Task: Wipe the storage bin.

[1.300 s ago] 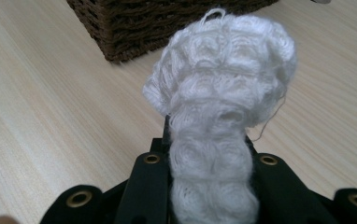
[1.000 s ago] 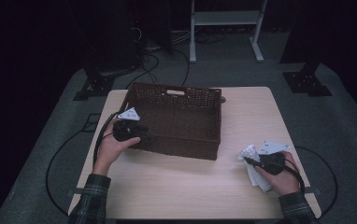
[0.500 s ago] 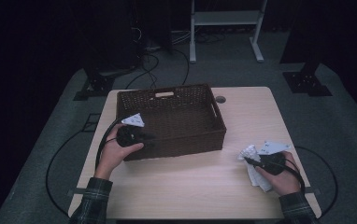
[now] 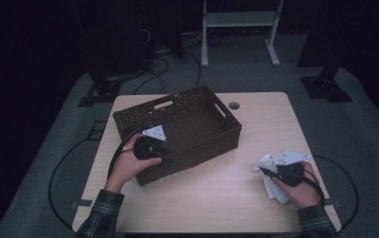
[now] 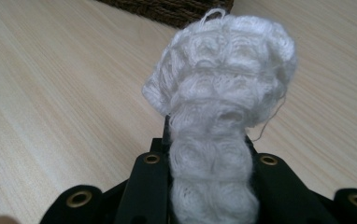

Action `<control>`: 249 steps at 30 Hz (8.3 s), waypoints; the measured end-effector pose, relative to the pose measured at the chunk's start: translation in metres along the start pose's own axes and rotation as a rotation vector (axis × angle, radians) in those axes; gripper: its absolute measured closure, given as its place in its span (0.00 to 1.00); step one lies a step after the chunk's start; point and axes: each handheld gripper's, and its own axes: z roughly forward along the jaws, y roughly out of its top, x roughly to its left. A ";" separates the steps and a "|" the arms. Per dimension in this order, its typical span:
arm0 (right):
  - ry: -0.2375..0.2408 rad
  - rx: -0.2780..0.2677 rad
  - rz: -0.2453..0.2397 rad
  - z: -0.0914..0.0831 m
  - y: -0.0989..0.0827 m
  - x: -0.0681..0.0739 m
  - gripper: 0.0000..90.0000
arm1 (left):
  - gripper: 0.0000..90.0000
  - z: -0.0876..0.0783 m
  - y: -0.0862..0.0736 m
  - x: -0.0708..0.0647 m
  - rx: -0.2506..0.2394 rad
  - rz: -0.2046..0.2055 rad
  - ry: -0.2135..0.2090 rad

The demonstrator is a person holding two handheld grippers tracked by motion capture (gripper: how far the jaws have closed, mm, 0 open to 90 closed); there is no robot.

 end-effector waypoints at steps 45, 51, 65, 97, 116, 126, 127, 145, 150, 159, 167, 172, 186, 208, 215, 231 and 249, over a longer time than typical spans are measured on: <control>-0.012 0.015 0.030 -0.010 -0.010 0.005 0.83 | 0.75 0.048 0.032 -0.037 -0.050 0.102 -0.295; -0.009 0.017 0.020 -0.010 -0.004 0.001 0.84 | 0.74 0.049 0.032 -0.038 -0.053 0.114 -0.286; -0.026 -0.029 0.061 -0.013 0.022 -0.011 0.85 | 0.74 0.050 0.032 -0.040 -0.055 0.127 -0.275; 0.017 -0.056 0.129 0.015 0.073 -0.051 0.84 | 0.74 0.050 0.032 -0.041 -0.054 0.135 -0.268; 0.004 -0.015 0.114 0.033 0.078 -0.050 0.84 | 0.74 0.050 0.032 -0.042 -0.055 0.138 -0.265; 0.013 0.004 0.119 0.040 0.073 -0.050 0.84 | 0.74 0.050 0.032 -0.042 -0.055 0.140 -0.264; 0.013 0.008 0.117 0.041 0.072 -0.050 0.84 | 0.74 0.051 0.032 -0.042 -0.055 0.140 -0.263; 0.029 0.117 0.117 0.071 0.052 -0.050 0.84 | 0.74 0.051 0.032 -0.042 -0.056 0.143 -0.260; 0.033 0.141 0.121 0.078 0.046 -0.050 0.84 | 0.74 0.051 0.032 -0.042 -0.056 0.143 -0.261; 0.005 0.165 0.099 0.081 0.044 -0.046 0.84 | 0.74 0.051 0.032 -0.042 -0.057 0.144 -0.261; 0.002 0.095 0.093 0.064 0.056 -0.044 0.85 | 0.74 0.051 0.032 -0.042 -0.057 0.143 -0.262; 0.005 0.034 0.079 0.049 0.068 -0.041 0.85 | 0.74 0.051 0.032 -0.042 -0.058 0.143 -0.262; 0.013 -0.016 0.052 0.036 0.080 -0.034 0.85 | 0.74 0.051 0.032 -0.042 -0.057 0.143 -0.262; 0.066 0.102 0.059 0.072 0.059 -0.031 0.85 | 0.74 0.051 0.032 -0.043 -0.057 0.143 -0.259; 0.084 0.105 0.090 0.076 0.052 -0.032 0.85 | 0.74 0.051 0.032 -0.043 -0.057 0.142 -0.260; 0.064 0.156 0.035 0.077 0.053 -0.018 0.84 | 0.74 0.051 0.032 -0.042 -0.059 0.137 -0.264; 0.057 -0.043 -0.007 0.029 0.086 -0.007 0.84 | 0.74 0.052 0.032 -0.042 -0.058 0.141 -0.264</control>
